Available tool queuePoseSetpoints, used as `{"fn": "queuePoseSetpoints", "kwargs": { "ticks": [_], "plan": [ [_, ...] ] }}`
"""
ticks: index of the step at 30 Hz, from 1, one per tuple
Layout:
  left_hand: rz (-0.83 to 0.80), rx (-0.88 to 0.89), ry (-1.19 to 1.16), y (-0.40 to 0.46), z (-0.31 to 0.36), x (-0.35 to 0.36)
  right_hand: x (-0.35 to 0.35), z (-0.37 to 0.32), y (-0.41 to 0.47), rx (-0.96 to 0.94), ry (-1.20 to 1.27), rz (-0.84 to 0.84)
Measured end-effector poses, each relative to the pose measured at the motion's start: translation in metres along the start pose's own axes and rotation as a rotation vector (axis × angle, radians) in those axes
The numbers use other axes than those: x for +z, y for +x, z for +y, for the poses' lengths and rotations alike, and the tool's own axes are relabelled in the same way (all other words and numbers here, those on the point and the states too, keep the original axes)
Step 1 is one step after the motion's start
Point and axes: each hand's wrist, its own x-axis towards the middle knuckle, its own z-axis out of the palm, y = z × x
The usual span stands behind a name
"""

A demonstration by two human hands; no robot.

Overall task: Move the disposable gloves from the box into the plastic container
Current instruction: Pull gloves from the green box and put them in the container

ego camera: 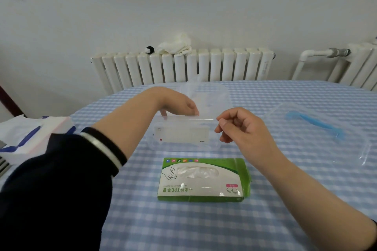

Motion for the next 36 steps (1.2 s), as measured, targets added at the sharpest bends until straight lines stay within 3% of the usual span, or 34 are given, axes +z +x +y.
{"fn": "queuePoseSetpoints", "kwargs": {
  "ticks": [4,7,10,13,15,17,20,24,26,29,36],
  "plan": [
    [-0.194,-0.114,0.073,0.027,-0.006,0.009,0.0,0.001,0.0,0.002,-0.029,-0.017],
    [-0.146,-0.08,0.091,0.03,-0.008,0.007,-0.001,0.002,0.002,0.021,-0.07,-0.06],
    [0.077,-0.001,0.07,0.016,-0.003,-0.005,-0.004,0.004,0.004,0.062,-0.171,-0.161],
    [0.562,0.093,0.054,-0.008,0.003,-0.006,-0.006,0.005,0.001,0.091,-0.457,-0.415],
    [0.895,0.248,-0.168,-0.03,0.015,0.011,-0.004,0.007,-0.001,0.076,-0.682,-0.581],
    [0.983,0.466,-0.436,-0.053,0.026,0.043,0.003,0.014,-0.005,0.079,-0.777,-0.673],
    [0.798,0.573,-0.476,-0.071,0.023,0.087,0.007,0.024,-0.006,0.09,-0.718,-0.693],
    [0.413,0.372,-0.107,-0.07,-0.002,0.115,0.009,0.036,-0.005,0.018,-0.667,-0.697],
    [0.297,0.317,0.015,-0.068,-0.014,0.129,0.011,0.04,-0.005,0.027,-0.671,-0.66],
    [0.322,0.338,0.105,-0.062,-0.023,0.147,0.014,0.041,-0.002,0.04,-0.667,-0.654],
    [0.353,0.386,-0.072,-0.053,-0.032,0.158,0.032,0.053,-0.008,-0.169,-0.801,-0.528]
  ]
}}
